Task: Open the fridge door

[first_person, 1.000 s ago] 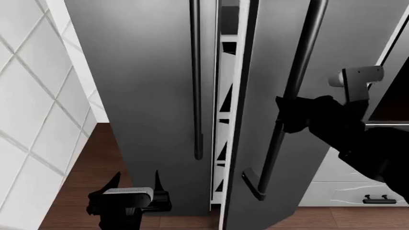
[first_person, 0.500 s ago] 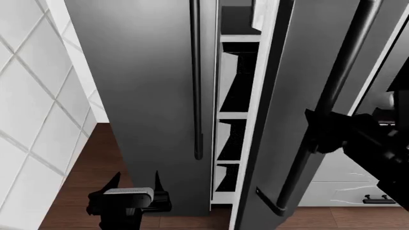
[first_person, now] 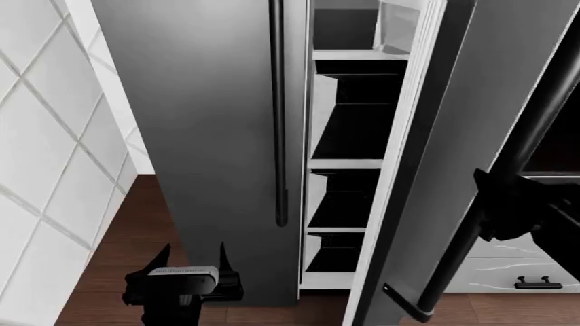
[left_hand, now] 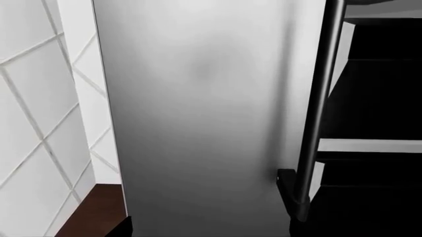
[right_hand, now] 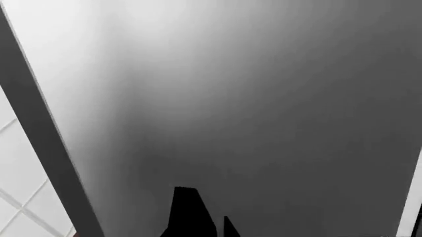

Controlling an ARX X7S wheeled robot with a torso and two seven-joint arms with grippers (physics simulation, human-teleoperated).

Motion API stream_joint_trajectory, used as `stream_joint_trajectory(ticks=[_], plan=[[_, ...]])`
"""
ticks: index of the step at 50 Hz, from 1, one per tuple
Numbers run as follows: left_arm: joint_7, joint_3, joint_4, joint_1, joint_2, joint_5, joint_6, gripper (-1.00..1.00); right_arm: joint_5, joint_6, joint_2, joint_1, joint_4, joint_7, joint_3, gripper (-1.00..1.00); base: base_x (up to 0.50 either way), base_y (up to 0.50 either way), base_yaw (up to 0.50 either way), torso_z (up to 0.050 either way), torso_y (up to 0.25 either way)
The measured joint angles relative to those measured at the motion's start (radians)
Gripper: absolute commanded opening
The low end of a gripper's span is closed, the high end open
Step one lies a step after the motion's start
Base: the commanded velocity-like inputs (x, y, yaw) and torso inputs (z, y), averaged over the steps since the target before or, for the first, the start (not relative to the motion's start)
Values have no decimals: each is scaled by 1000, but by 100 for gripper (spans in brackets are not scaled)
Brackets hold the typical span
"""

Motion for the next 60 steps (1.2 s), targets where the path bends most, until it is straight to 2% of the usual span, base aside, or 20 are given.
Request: stream_joint_trajectory(ticks=[25,26,31,46,60], plan=[[-11,10,-4,-3,-7,-6,1,100,-2,-130,60,-128,-8,4,26,-100,-1,0,0,0,0],[-11,10,-5,-4,-7,-6,1,100,-3,-128,61,-127,-8,4,26,100,0,0,0,0,0],[-12,12,-8,-6,-8,-7,3,100,-20,-72,57,-150,-1,2,-12,100,0,0,0,0,0],[-16,19,-9,-7,-11,-11,6,100,-155,255,24,-162,33,-11,-185,100,0,0,0,0,0],[-23,25,1,-6,-16,-16,0,100,-211,337,23,-205,52,-4,-255,100,0,0,0,0,0]])
